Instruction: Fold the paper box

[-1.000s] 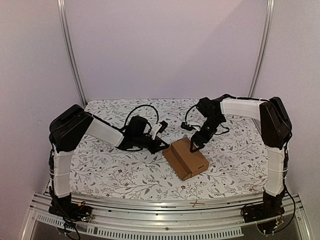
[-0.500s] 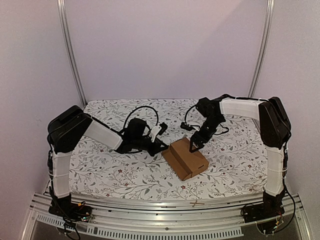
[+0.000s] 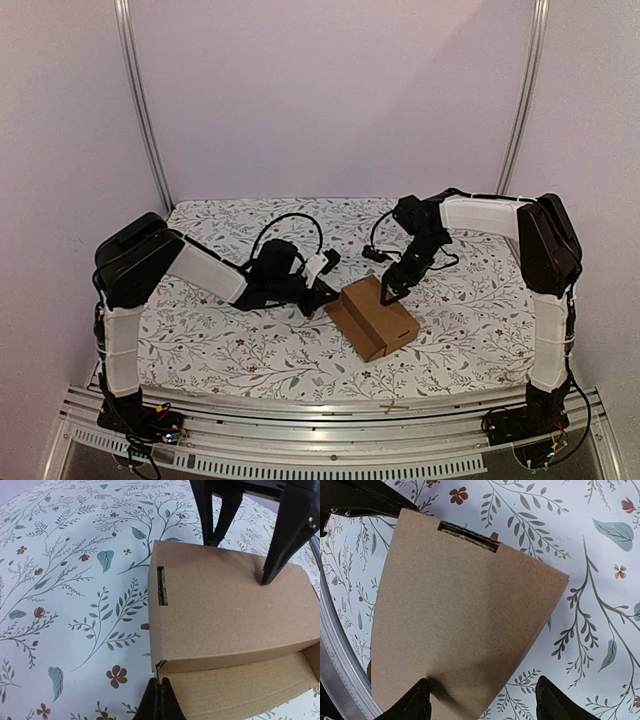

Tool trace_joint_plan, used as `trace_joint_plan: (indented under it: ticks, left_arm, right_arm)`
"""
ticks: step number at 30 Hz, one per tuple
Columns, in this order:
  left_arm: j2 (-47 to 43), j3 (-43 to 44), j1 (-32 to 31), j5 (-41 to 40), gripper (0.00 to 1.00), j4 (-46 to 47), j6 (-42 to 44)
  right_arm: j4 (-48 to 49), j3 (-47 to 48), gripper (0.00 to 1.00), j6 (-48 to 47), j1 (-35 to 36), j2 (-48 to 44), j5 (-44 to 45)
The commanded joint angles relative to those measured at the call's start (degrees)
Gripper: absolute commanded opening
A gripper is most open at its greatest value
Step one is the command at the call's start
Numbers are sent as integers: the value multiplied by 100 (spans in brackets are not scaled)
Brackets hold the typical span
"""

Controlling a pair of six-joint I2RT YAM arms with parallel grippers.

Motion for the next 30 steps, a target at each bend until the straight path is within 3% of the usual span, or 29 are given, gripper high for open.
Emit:
trace_joint_plan:
  ticks: [1, 10, 22, 30]
  left_arm:
    - [-241, -156, -273, 83, 0, 194, 274]
    - [-223, -245, -413, -27, 0, 368, 379]
    - [-149, 431, -395, -426, 0, -468, -242]
    - [-239, 554, -446, -379, 0, -616, -182]
  right_arm:
    - [62, 69, 70, 14, -20, 270, 182]
    - [29, 92, 70, 1, -26, 323, 148]
    - [-29, -71, 69, -497, 126, 207, 98]
    - [19, -93, 69, -600, 197, 168, 15]
